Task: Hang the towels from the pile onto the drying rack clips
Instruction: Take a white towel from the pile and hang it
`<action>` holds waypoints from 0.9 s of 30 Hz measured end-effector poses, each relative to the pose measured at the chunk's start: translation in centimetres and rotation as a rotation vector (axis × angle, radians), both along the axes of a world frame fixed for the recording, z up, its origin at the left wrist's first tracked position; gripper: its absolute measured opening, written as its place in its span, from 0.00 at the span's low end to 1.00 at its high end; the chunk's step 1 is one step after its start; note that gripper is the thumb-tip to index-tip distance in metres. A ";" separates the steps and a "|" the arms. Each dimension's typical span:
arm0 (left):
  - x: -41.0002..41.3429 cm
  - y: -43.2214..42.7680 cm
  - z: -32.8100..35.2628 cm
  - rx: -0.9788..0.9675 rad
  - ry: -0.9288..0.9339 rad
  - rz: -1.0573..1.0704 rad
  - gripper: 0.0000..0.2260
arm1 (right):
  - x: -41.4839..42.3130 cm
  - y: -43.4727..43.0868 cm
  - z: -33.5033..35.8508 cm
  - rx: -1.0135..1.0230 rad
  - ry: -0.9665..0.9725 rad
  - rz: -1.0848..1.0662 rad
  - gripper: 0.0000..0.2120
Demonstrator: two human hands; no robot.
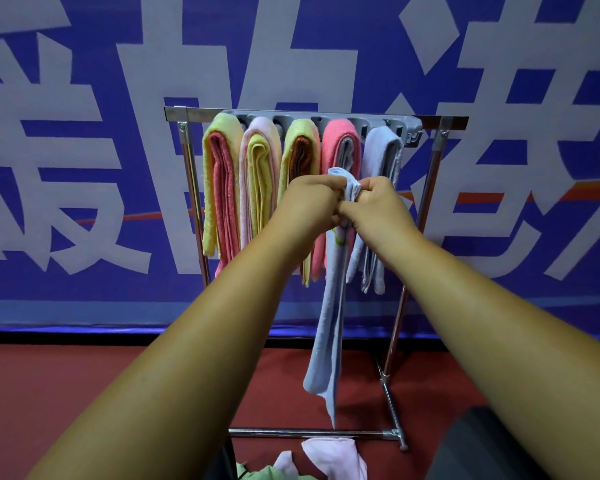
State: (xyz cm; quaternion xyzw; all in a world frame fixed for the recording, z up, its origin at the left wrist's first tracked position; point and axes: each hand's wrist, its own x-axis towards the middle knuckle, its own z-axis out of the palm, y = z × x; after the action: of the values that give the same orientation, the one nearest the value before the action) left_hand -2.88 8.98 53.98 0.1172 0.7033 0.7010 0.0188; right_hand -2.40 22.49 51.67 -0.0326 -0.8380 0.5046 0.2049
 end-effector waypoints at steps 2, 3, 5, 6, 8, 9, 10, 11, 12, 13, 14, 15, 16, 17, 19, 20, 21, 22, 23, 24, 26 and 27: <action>0.3 -0.3 0.2 0.020 -0.009 0.017 0.12 | -0.1 0.1 -0.1 0.024 0.042 -0.055 0.10; 0.3 -0.4 0.0 0.012 0.015 0.040 0.12 | -0.3 0.2 -0.1 0.007 0.054 -0.055 0.07; -0.2 -1.1 -0.6 0.019 0.095 0.097 0.15 | -0.5 0.3 0.0 -0.088 0.062 -0.028 0.05; -0.7 -1.5 -1.0 0.003 0.130 0.146 0.16 | -0.6 0.3 0.1 -0.172 0.051 -0.003 0.05; -1.7 -2.4 -1.9 -0.068 0.148 0.199 0.16 | -0.7 0.3 0.4 -0.382 0.013 0.100 0.03; -2.0 -2.7 -2.3 -0.085 0.117 0.160 0.21 | -0.7 0.4 0.6 -0.487 -0.007 0.162 0.04; -2.5 -3.2 -2.8 -0.085 0.065 0.083 0.27 | -0.5 0.4 0.9 -0.580 -0.012 0.211 0.05; -2.9 -3.6 -3.3 -0.073 0.006 -0.032 0.30 | -0.2 0.5 1.3 -0.652 -0.006 0.243 0.05; -3.0 -4.1 -3.8 -0.071 -0.038 -0.162 0.28 | 0.0 0.6 1.6 -0.700 0.001 0.258 0.06; -2.8 -4.4 -4.3 -0.078 -0.069 -0.265 0.24 | -0.1 0.7 1.9 -0.739 0.005 0.266 0.08; -2.6 -4.6 -5.0 -0.089 -0.093 -0.327 0.21 | -0.1 0.9 2.1 -0.772 0.007 0.267 0.11; -2.4 -4.6 -5.6 -0.090 -0.112 -0.362 0.17 | -0.1 1.1 2.3 -0.809 0.009 0.270 0.14; -2.2 -4.7 -6.3 -0.095 -0.114 -0.392 0.15 | -0.2 1.4 2.5 -0.846 0.013 0.277 0.15; -2.0 -4.6 -7.0 -0.101 -0.118 -0.419 0.13 | -0.3 1.6 2.6 -0.883 0.015 0.288 0.16; -1.6 -4.4 -8.0 -0.104 -0.148 -0.457 0.12 | -0.5 2.0 2.7 -0.948 0.016 0.305 0.17; -1.5 -4.4 -8.3 -0.098 -0.161 -0.464 0.14 | -0.8 2.1 2.6 -0.972 0.013 0.306 0.17; -1.3 -4.3 -8.6 -0.084 -0.164 -0.473 0.15 | -1.0 2.2 2.5 -0.993 0.011 0.307 0.17; -1.2 -4.3 -8.7 -0.055 -0.164 -0.477 0.16 | -1.1 2.2 2.3 -1.010 0.006 0.301 0.17; -1.0 -4.2 -8.7 -0.010 -0.160 -0.481 0.16 | -1.3 2.3 2.0 -1.024 0.003 0.291 0.17; -0.8 -4.2 -8.6 0.046 -0.149 -0.485 0.16 | -1.2 2.2 1.6 -1.036 -0.004 0.283 0.17; -0.8 -4.2 -8.2 0.145 -0.128 -0.482 0.16 | -0.9 2.3 0.5 -1.055 -0.059 0.284 0.17; -0.8 -4.2 -7.9 0.180 -0.122 -0.466 0.17 | -0.5 2.2 -0.2 -1.045 -0.122 0.298 0.18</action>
State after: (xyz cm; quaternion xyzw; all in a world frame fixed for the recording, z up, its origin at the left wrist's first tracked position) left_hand -3.71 4.79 46.11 0.2349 0.5896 0.7432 0.2116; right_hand -2.90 24.73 51.45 -0.0400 -0.4818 0.8745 0.0388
